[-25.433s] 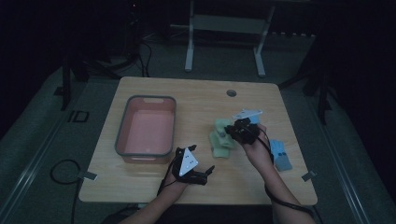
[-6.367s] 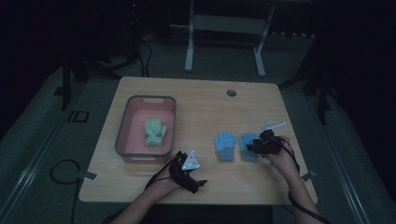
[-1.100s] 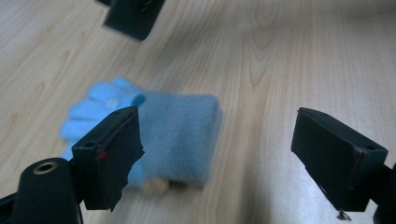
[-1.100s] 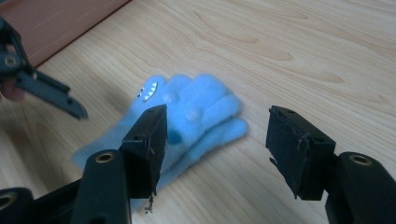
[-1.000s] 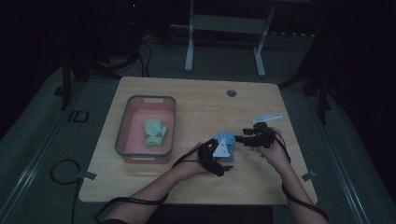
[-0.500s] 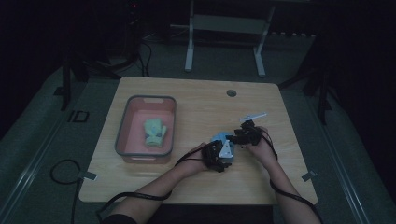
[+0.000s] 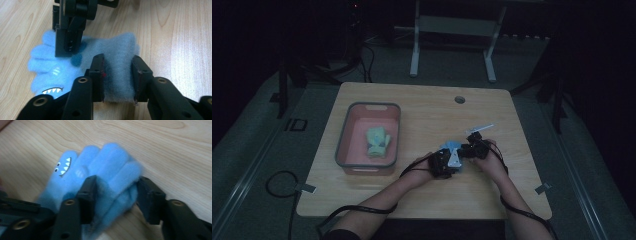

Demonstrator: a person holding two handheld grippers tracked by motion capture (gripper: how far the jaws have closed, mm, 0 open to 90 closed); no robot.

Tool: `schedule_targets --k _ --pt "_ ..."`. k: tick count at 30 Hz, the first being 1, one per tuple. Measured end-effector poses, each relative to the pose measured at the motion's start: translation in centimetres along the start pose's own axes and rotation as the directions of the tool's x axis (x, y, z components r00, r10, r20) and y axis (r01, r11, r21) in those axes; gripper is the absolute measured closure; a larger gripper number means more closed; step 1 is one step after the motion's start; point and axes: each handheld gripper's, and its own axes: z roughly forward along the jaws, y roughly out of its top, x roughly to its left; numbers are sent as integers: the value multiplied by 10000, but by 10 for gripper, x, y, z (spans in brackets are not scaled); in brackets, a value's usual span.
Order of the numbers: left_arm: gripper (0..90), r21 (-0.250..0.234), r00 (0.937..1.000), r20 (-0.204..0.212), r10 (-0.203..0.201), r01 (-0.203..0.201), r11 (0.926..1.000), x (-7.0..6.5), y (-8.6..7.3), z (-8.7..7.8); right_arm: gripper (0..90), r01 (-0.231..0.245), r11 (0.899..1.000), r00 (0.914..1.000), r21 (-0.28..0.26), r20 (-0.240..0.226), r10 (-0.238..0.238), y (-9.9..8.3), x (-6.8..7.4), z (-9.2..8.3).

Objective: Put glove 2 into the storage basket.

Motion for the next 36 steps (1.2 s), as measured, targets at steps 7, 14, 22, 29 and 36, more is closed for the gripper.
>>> schedule_targets --k 7,14,22,29,36 --pt "756 171 9999 -24 125 -125 9998 0 3 -4 744 -434 9989 9981 189 -425 442 2 3 2" --pt "764 175 10000 -42 55 -54 9998 7 9 -17 762 -956 9950 9921 -284 -848 929 8 0 -8" --pt "763 187 9993 -249 285 -281 9994 15 22 -41 764 -654 9954 9947 -703 -837 595 24 9 -25" --pt "763 216 9972 -464 582 -573 9981 21 28 -66 763 -354 9942 9954 -1013 -924 260 41 20 -38" --pt "762 371 9949 -690 740 -716 9967 28 29 -89 761 -121 9932 9940 -1159 -1092 -7 59 32 -44"
